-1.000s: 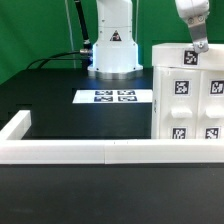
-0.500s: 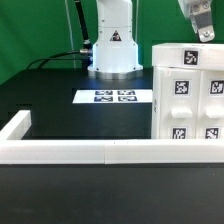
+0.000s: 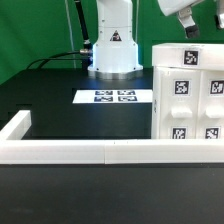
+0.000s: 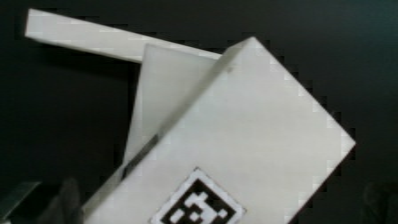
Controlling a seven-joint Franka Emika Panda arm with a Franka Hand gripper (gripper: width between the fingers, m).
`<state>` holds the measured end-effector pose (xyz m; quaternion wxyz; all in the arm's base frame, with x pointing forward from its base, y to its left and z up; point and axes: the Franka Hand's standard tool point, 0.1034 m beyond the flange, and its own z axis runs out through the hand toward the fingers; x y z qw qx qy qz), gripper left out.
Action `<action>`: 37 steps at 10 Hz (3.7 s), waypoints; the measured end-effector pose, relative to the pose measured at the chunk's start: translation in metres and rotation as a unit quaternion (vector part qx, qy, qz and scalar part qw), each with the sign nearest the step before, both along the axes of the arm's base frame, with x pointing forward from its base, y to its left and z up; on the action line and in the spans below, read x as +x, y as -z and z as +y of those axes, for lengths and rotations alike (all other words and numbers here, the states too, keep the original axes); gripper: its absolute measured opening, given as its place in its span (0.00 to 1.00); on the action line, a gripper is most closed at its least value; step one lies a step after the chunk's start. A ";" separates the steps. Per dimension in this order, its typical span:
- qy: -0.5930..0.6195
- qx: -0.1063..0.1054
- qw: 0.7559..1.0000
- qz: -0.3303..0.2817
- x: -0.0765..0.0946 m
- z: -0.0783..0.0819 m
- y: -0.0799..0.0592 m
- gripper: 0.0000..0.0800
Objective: Assemble cabinet
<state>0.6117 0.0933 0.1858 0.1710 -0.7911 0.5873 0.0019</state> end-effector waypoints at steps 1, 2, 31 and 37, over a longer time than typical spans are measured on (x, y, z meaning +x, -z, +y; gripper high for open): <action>-0.041 -0.009 0.999 -0.015 0.000 -0.001 -0.004 1.00; -0.093 -0.025 0.995 -0.029 0.003 0.000 -0.002 1.00; -0.803 -0.188 0.550 -0.132 0.005 -0.011 0.036 0.70; -0.620 -0.196 0.751 -0.112 0.007 -0.013 0.034 0.70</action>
Offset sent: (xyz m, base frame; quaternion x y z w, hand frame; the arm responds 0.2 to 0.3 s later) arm 0.0309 0.0135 0.0023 -0.0166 0.0319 -0.3623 0.9314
